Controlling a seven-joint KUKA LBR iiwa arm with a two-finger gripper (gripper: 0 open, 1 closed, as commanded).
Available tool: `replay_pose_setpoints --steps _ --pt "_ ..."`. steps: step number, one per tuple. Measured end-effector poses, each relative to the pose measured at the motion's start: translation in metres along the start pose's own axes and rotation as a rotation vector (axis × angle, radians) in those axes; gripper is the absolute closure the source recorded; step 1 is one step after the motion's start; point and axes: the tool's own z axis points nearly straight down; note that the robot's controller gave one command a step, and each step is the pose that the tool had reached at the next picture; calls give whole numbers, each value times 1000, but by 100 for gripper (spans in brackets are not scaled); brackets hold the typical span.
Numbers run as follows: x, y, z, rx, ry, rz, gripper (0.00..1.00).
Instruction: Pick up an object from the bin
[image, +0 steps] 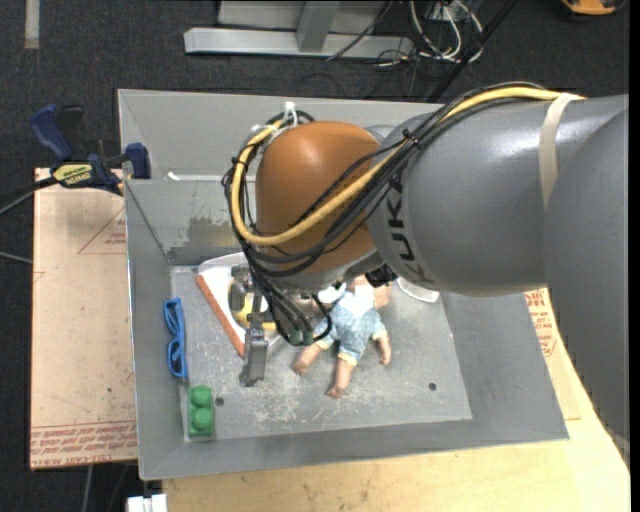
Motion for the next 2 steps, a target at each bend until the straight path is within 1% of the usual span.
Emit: replay_pose_setpoints --steps 1,2 --pt "4 -8 -8 0 3 -17 0" --pt "1 -17 -18 0 1 -172 0"
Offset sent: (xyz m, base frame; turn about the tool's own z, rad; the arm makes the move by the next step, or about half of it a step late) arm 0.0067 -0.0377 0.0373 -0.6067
